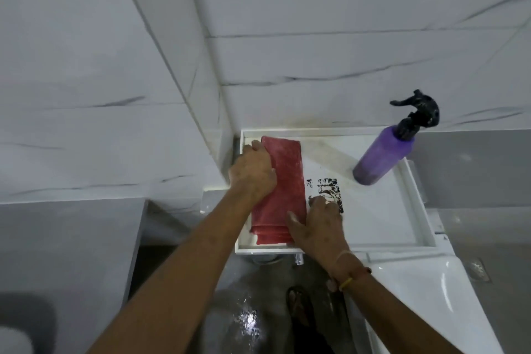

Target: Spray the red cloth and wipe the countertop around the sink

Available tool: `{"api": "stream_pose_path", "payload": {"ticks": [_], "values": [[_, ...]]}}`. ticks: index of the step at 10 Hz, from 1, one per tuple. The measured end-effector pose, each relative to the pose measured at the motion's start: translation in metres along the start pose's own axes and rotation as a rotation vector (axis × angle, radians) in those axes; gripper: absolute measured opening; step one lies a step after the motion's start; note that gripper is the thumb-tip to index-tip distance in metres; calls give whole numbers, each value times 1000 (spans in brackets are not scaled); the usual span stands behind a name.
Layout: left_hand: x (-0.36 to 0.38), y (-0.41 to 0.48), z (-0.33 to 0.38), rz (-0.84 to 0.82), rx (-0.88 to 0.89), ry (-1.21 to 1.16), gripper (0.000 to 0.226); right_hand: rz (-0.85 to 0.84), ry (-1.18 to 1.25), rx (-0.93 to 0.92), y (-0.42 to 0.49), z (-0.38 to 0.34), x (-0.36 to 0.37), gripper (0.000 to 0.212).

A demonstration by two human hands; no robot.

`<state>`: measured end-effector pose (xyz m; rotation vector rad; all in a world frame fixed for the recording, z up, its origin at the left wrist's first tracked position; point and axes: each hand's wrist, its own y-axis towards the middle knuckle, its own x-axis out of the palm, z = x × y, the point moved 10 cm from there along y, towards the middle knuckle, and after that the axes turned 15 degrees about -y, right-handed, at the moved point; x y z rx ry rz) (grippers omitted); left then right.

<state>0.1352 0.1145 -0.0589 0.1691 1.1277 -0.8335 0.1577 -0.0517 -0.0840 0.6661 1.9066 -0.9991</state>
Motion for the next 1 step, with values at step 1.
{"api": "stream_pose_path", "payload": {"ticks": [1], "values": [[-23, -20, 33, 26, 144, 115, 37, 92, -199, -51, -18, -7, -31, 54]]}}
